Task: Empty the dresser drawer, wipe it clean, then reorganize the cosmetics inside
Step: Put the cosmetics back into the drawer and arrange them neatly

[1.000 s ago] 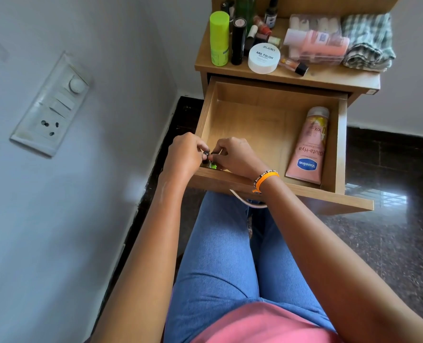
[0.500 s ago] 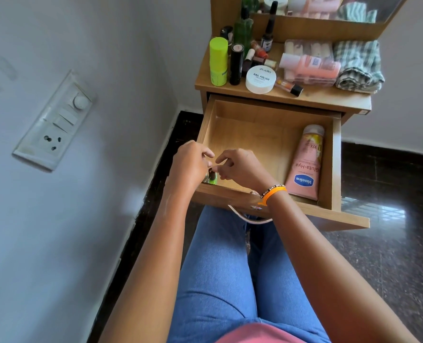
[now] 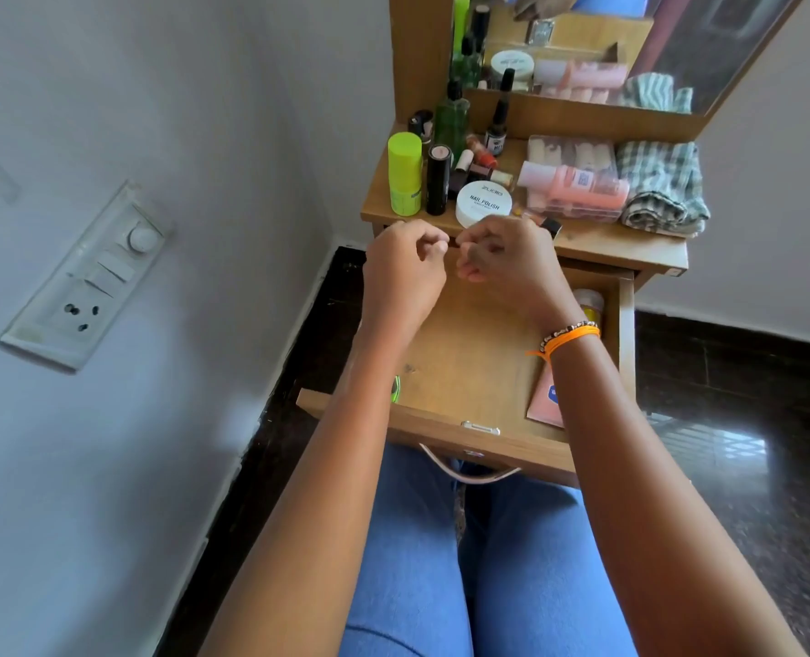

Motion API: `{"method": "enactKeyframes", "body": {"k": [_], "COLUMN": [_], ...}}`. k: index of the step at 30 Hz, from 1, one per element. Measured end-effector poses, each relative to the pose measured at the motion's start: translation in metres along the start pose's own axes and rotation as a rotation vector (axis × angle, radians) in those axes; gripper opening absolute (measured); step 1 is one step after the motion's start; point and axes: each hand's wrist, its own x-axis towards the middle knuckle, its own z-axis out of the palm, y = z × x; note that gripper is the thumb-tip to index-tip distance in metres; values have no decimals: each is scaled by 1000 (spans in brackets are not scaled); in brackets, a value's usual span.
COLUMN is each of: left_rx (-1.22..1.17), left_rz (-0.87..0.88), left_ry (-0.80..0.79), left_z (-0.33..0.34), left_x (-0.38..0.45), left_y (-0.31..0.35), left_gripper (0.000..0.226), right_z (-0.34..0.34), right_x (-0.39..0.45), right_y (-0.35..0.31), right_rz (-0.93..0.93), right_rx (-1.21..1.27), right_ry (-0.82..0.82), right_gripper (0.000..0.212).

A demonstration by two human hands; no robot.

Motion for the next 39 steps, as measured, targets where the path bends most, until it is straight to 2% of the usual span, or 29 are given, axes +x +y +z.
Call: {"method": "enactKeyframes", "body": {"k": [7,11,14,17,20,25,30,35,39], "left_rx": [-118,-138,-132,-137,-132,-145,-148,-181,-203], "left_rz": [-58,-87,-95,-102,-114,-123,-120,-125,-128], "left_ry": [180,223,207,189,172,184,172,188,198], "left_z": [0,-3,-2,1,3,3,3,-1,-4], "left_x": [40,59,66,69,70,71,69,69,65], "left_y": [8,6,3,0,-3,-6,-4,-1,-1], "left_gripper": [5,20,29,35,38,39,39,38,38], "right_z": [-13,-15,-16,-15,-15,-12,-11,-4,-17], "right_x": [55,90,116,135,145,149,149,149,144], "right_y": [-19,-35,-45,-59,-68,-67,-73,-68,-67], "right_rz": [-127,-213,-248,-290,-311,-336,-337,-347,-388], "right_rx": [-72,-156,-206,-368,-477,-514,-609,-559,-423], "right_ry": [204,231,134,-50,-196,-217,-322,-220,-10], "right_gripper": [12,16,21,34,39,27,32,26,24]}}
